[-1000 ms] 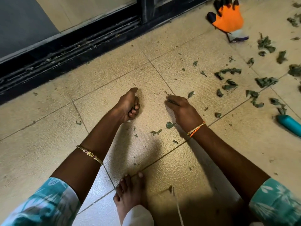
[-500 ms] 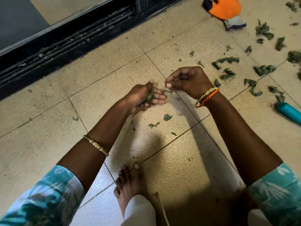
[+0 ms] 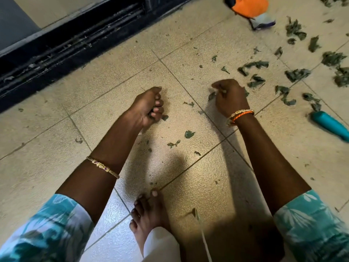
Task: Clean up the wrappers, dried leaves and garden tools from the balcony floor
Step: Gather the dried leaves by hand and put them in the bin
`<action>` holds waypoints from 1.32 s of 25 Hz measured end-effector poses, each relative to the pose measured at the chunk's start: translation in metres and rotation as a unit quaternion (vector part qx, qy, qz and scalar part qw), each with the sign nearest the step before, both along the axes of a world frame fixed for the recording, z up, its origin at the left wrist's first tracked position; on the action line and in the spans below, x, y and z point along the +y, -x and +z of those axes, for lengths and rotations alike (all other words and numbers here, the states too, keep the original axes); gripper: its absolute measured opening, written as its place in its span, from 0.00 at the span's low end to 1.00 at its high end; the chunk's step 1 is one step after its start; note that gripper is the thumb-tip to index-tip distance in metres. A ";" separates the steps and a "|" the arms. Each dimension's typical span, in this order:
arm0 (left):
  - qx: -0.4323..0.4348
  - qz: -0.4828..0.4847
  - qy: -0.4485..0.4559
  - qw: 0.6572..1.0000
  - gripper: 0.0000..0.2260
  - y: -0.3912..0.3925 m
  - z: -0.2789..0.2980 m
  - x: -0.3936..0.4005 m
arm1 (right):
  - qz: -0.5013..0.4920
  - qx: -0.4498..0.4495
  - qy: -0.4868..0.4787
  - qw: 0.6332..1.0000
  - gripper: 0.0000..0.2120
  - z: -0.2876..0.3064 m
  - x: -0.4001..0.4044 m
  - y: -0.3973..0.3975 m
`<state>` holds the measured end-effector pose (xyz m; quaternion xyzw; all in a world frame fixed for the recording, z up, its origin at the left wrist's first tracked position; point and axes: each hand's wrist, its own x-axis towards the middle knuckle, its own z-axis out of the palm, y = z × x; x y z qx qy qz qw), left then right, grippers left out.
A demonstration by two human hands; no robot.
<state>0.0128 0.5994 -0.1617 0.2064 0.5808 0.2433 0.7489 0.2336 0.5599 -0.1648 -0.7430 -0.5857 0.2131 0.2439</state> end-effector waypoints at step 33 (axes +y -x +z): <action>0.066 -0.061 -0.044 0.995 0.18 0.017 0.000 -0.046 | 0.220 0.198 0.066 0.953 0.12 0.037 -0.011 0.098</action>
